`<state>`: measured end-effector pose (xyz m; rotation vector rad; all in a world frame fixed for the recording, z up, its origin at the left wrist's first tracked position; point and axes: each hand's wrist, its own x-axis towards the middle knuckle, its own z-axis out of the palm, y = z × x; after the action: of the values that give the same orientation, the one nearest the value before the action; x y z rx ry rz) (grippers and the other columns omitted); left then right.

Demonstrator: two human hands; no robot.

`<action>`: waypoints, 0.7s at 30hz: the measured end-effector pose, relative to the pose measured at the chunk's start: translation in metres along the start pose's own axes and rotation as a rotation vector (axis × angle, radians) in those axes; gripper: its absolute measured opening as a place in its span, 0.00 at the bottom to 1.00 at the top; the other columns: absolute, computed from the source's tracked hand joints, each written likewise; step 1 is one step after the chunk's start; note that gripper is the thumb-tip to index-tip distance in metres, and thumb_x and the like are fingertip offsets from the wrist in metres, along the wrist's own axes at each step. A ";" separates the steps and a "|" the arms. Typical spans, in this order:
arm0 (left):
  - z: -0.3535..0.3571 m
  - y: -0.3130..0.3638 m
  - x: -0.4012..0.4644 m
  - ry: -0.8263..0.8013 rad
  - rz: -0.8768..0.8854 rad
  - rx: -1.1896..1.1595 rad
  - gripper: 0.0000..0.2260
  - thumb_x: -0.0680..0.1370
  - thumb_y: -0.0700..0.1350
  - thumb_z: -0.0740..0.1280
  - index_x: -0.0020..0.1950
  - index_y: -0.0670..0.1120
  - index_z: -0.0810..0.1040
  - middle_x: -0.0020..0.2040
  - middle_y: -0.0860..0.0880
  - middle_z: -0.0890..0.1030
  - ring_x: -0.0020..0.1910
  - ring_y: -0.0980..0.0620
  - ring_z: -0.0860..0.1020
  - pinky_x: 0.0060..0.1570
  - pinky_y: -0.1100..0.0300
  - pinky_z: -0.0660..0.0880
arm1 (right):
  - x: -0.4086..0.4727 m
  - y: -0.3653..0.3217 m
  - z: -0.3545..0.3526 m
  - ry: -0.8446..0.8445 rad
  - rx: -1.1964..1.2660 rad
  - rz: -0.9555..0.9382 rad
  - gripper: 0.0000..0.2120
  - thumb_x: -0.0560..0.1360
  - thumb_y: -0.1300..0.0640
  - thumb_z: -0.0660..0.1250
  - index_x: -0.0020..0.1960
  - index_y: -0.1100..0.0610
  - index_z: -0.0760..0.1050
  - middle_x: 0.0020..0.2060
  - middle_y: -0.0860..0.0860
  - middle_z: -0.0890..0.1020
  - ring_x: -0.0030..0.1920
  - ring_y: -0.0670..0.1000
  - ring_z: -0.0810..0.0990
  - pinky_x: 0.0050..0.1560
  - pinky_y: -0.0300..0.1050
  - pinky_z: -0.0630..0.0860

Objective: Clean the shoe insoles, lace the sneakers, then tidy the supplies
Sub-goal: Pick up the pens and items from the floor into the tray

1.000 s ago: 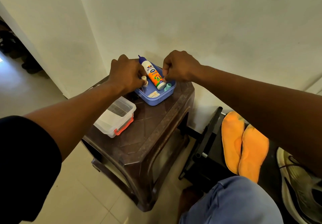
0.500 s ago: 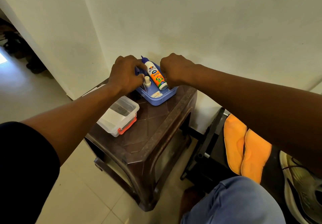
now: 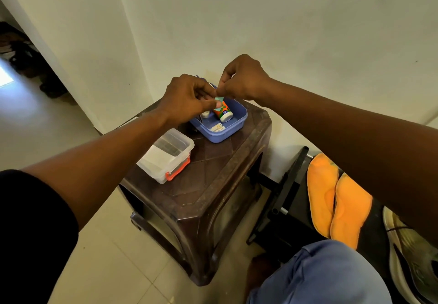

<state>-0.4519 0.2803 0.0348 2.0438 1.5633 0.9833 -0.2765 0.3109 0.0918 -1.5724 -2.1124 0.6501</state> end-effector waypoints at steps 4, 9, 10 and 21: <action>-0.003 -0.003 0.001 0.010 -0.053 0.003 0.10 0.72 0.50 0.79 0.49 0.47 0.88 0.43 0.50 0.87 0.40 0.56 0.84 0.47 0.61 0.82 | 0.001 0.009 0.006 -0.059 0.163 0.011 0.06 0.71 0.58 0.78 0.43 0.60 0.85 0.30 0.51 0.83 0.32 0.47 0.82 0.35 0.42 0.78; -0.008 -0.014 0.000 -0.075 -0.105 0.158 0.16 0.68 0.53 0.81 0.51 0.47 0.84 0.46 0.50 0.86 0.44 0.51 0.84 0.53 0.49 0.82 | 0.008 0.019 0.025 0.016 -0.244 -0.110 0.11 0.71 0.51 0.75 0.51 0.53 0.83 0.49 0.50 0.84 0.49 0.53 0.82 0.48 0.49 0.80; -0.007 -0.013 -0.001 -0.089 -0.097 0.203 0.17 0.67 0.53 0.80 0.51 0.47 0.84 0.47 0.50 0.86 0.45 0.51 0.84 0.53 0.48 0.82 | 0.008 0.020 0.030 0.007 -0.325 -0.125 0.13 0.70 0.49 0.74 0.53 0.51 0.80 0.51 0.50 0.83 0.49 0.54 0.82 0.47 0.50 0.80; 0.003 -0.013 0.003 -0.142 -0.130 0.284 0.12 0.69 0.53 0.80 0.48 0.50 0.87 0.45 0.53 0.85 0.45 0.53 0.82 0.52 0.53 0.80 | 0.010 0.012 0.045 0.117 -0.506 -0.155 0.21 0.71 0.46 0.74 0.59 0.53 0.73 0.51 0.55 0.80 0.49 0.59 0.80 0.41 0.48 0.74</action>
<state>-0.4580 0.2873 0.0253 2.1087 1.8165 0.5821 -0.2961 0.3185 0.0492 -1.6138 -2.3965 -0.0395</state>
